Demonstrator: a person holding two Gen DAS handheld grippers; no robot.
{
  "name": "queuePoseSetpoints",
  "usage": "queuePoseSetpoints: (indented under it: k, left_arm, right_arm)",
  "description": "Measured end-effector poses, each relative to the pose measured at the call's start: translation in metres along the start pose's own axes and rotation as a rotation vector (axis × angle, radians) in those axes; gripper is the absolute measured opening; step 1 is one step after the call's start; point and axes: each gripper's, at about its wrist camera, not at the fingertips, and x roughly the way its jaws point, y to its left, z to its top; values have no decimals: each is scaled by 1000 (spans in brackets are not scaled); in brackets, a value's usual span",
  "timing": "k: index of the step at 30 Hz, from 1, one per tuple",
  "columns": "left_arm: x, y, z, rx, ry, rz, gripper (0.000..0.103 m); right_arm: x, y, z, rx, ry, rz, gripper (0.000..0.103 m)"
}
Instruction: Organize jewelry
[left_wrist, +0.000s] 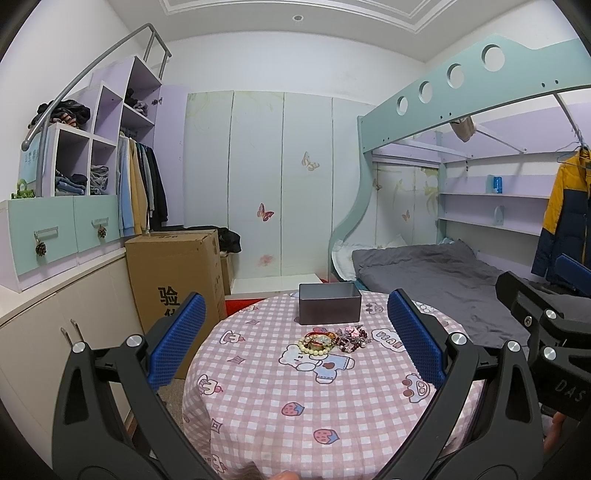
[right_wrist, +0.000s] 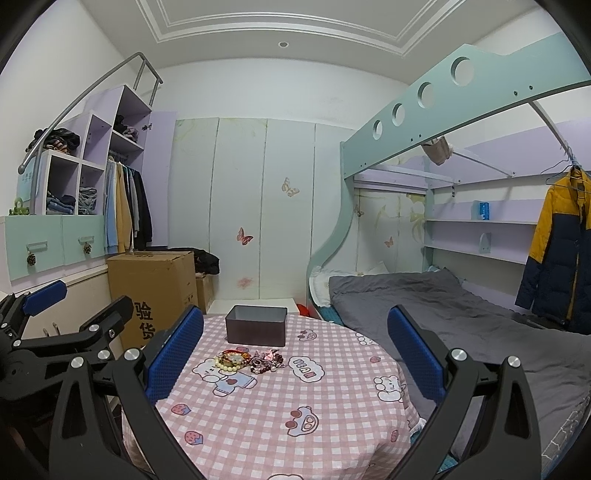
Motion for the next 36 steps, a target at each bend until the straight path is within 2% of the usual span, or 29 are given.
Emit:
queuePoseSetpoints:
  k: [5, 12, 16, 21, 24, 27, 33, 36]
  left_arm:
    - [17, -1, -10, 3, 29, -6, 97]
    - [41, 3, -19, 0, 90, -1, 97]
    - [66, 13, -32, 13, 173, 16, 97]
    - [104, 34, -56, -19, 318, -6, 97]
    - [124, 42, -71, -12, 381, 4, 97]
    - [142, 46, -80, -24, 431, -23, 97]
    - [188, 27, -87, -8, 515, -163, 97]
    - [209, 19, -85, 34, 521, -168, 96]
  right_arm:
    - [8, 0, -5, -1, 13, -1, 96]
    - [30, -5, -19, 23, 78, 35, 96]
    - [46, -12, -29, 54, 136, 67, 96]
    - [71, -24, -45, 58, 230, 28, 96]
    - [87, -30, -57, 76, 286, 43, 96]
    - [102, -33, -68, 87, 333, 47, 96]
    - [130, -36, -83, 72, 408, 38, 96]
    - [149, -42, -90, 81, 449, 45, 96]
